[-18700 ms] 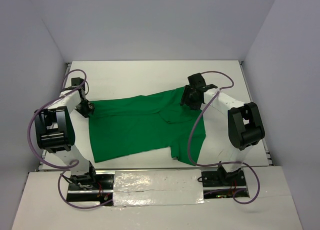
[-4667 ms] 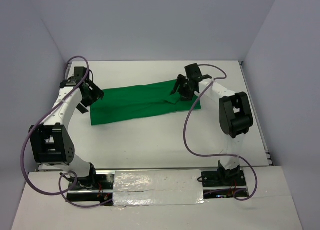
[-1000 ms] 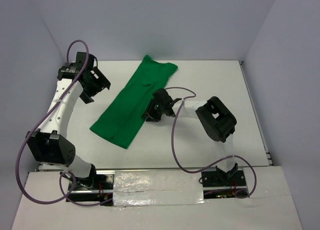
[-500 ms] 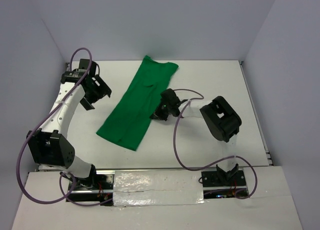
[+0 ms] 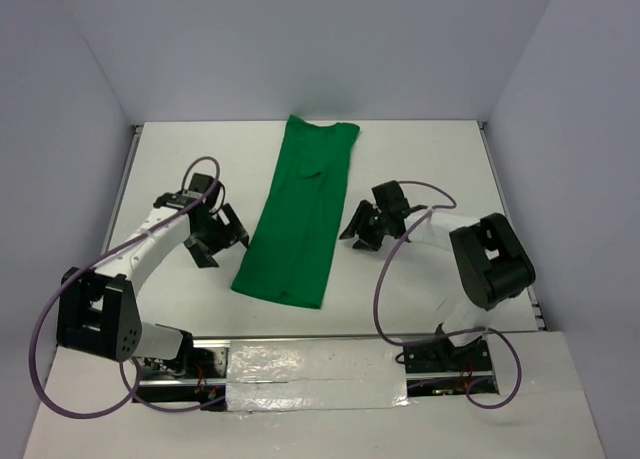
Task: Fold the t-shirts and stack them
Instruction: Rotate the tshirt 90 degrees
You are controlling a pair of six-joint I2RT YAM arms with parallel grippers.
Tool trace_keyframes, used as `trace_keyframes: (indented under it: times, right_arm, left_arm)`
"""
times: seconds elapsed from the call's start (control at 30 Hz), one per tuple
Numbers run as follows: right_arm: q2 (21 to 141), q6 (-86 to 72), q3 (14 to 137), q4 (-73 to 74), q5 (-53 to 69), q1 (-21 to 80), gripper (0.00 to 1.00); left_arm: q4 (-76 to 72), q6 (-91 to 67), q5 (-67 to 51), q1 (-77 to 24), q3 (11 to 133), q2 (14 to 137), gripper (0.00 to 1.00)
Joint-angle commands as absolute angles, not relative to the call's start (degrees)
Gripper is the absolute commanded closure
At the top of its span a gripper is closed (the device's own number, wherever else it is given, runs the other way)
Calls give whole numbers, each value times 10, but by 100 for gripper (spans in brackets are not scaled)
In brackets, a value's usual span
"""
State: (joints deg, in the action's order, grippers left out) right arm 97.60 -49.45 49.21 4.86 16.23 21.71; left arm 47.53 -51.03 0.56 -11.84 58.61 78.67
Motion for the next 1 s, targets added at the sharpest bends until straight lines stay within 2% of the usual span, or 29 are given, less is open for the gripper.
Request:
trace_keyframes:
  times: [0.0,0.1,0.23,0.37,0.53,0.63,0.67,0.73,0.77,0.8,0.97]
  right_arm:
    - [902,-453,434,143,161,270,43]
    - [841,-490,392,134,172,308,44]
    - [818,-537,331,109,178,379,44]
    - [865,-552,319,67,199,415,44]
    - [916,-538,361,63,215,439,48]
    - [918,-536,364,67,215,444,56]
    - [915,-534,364,75,210,443,69]
    - [904,-531,364,88,200,443,80]
    - [891,-528,363,94,191,443,94]
    - [883,-526,362,111,186,442,99]
    - [834,-490,351,176,165,440,100]
  left_arm:
    - [402,-503,-33,-130,531,771,2]
    - [388,-511,-23,-130,493,768,4]
    - [376,-528,-21,-130,450,753,4]
    - [373,-544,-14,-130,426,735,4]
    - [363,-555,-12,-130,399,722,3]
    - [367,-557,-10,-130,391,716,3]
    - [368,-557,-10,-130,390,710,3]
    - [372,-557,-10,-130,389,700,3]
    - [374,-556,-11,-130,390,695,3]
    - [380,-555,-11,-131,393,693,3]
    - [395,-550,-39,-149,394,675,2]
